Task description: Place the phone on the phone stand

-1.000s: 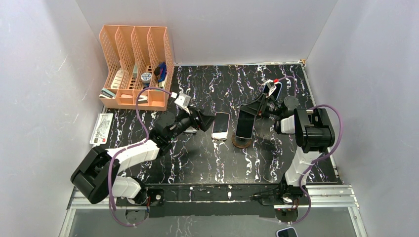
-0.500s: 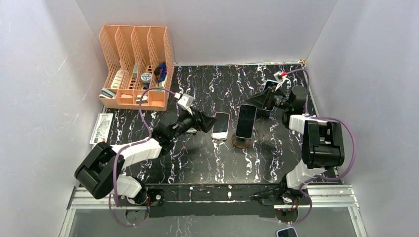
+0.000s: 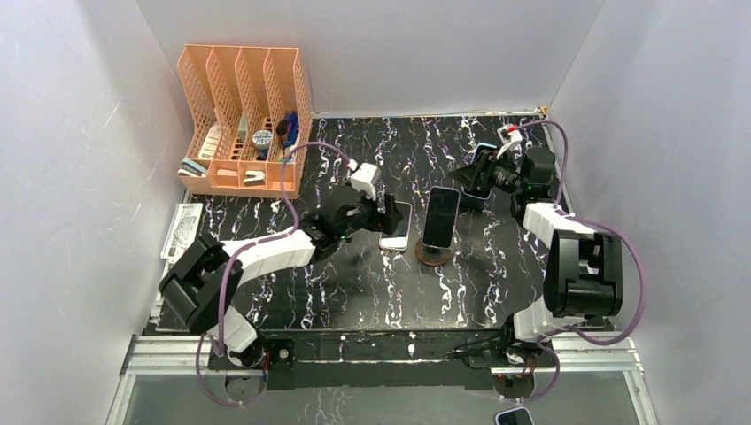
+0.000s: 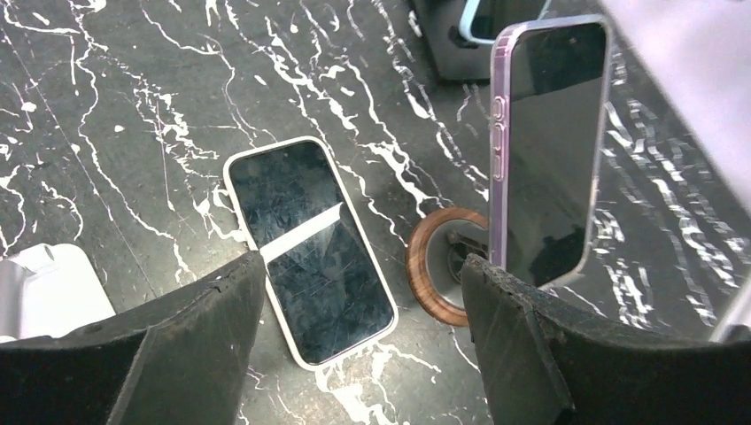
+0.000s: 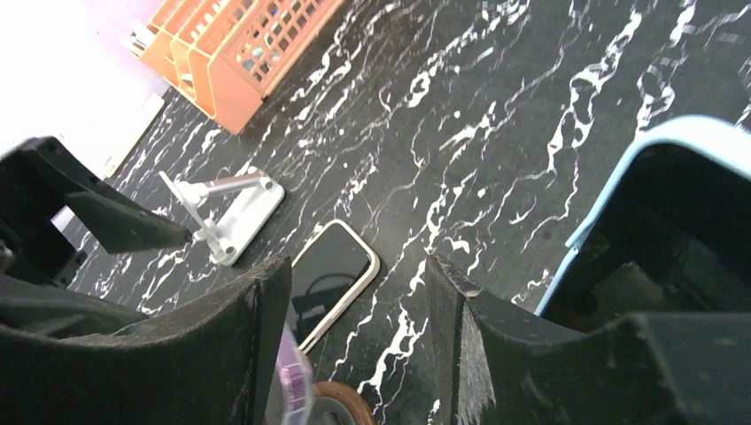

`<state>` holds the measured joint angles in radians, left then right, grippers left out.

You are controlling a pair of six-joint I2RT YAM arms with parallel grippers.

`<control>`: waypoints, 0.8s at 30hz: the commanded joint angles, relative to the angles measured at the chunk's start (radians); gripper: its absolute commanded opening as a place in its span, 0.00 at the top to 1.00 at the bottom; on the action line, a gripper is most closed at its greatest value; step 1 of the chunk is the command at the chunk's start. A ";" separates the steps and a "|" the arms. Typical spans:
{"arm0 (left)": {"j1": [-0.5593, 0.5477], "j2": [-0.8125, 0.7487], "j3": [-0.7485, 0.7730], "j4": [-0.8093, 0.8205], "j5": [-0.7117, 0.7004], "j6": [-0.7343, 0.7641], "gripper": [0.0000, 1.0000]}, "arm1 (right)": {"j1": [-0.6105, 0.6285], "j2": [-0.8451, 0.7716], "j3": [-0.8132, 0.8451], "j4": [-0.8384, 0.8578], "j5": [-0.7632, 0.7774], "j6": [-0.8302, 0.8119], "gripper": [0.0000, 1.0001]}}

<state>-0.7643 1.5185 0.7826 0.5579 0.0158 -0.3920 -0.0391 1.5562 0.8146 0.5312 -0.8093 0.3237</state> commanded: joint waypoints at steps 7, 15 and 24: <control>-0.136 0.154 0.286 -0.532 -0.472 -0.010 0.22 | -0.003 -0.245 -0.013 0.075 0.074 0.034 0.34; -0.131 0.273 0.441 -0.641 -0.481 0.003 0.18 | -0.003 -0.315 0.005 0.056 0.060 0.052 0.29; 0.006 0.399 0.641 -0.705 -0.210 -0.052 0.07 | -0.004 -0.314 -0.005 0.085 0.045 0.073 0.26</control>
<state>-0.8345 1.8915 1.3338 -0.0814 -0.3008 -0.4061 -0.0391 1.2518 0.8032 0.5591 -0.7582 0.3866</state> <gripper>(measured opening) 0.864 0.732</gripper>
